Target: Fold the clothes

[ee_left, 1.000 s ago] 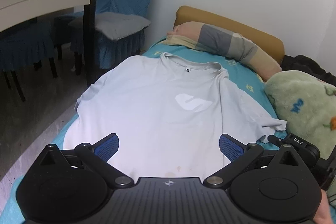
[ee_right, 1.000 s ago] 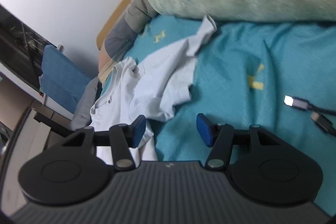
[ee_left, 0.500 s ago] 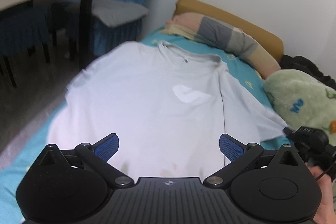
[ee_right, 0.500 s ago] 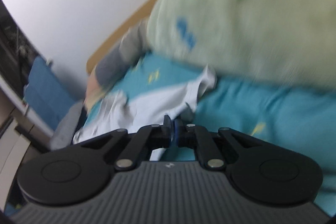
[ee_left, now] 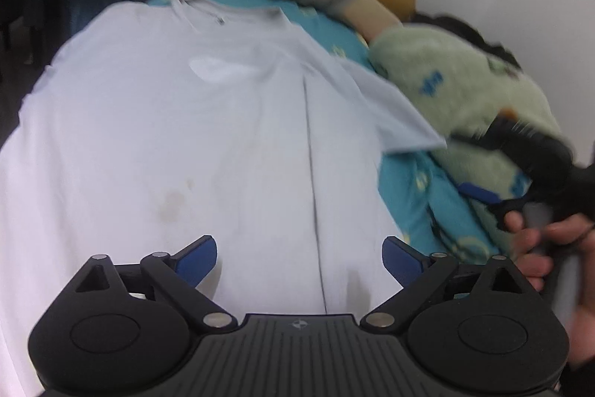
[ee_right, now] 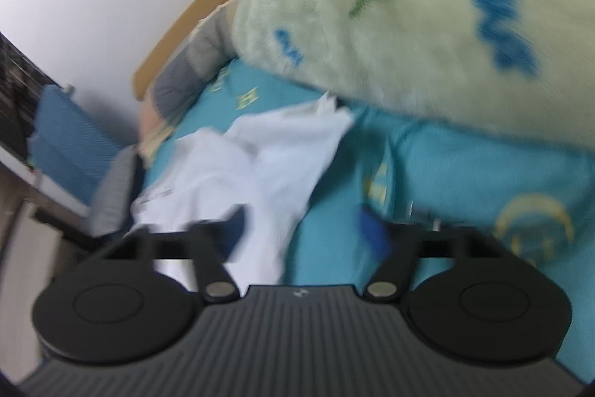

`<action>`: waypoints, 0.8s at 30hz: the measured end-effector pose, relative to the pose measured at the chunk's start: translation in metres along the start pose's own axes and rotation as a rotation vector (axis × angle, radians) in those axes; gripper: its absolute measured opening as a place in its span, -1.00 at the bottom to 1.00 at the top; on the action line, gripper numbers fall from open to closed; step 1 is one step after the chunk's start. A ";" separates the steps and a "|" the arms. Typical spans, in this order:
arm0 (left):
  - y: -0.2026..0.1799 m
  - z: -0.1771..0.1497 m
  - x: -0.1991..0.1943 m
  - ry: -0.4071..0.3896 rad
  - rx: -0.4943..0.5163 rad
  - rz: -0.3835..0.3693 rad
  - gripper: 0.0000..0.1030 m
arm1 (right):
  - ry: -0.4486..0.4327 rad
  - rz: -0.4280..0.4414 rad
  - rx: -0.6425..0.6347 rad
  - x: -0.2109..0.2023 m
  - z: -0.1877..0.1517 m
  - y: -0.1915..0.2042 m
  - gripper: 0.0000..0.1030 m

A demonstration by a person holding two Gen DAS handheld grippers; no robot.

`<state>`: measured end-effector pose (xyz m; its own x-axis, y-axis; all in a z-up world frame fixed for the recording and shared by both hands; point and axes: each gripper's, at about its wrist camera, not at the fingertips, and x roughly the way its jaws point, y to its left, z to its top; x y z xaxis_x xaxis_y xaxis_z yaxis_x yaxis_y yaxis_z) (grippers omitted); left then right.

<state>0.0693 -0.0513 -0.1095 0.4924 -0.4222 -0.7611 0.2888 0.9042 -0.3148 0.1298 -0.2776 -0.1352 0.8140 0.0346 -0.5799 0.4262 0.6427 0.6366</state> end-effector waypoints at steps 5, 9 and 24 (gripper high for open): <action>-0.015 -0.031 0.006 0.139 0.051 -0.016 0.58 | -0.019 0.053 -0.073 -0.067 -0.018 0.009 0.58; -0.029 -0.052 0.010 0.182 0.117 0.052 -0.04 | -0.052 0.074 -0.019 -0.093 -0.021 -0.006 0.61; -0.075 -0.061 0.012 0.162 0.219 -0.050 -0.96 | -0.084 0.173 0.098 -0.130 -0.021 -0.037 0.61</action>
<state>0.0034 -0.1201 -0.1292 0.3405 -0.4344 -0.8339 0.4891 0.8393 -0.2375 0.0003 -0.2896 -0.0943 0.9065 0.0714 -0.4161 0.3105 0.5548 0.7719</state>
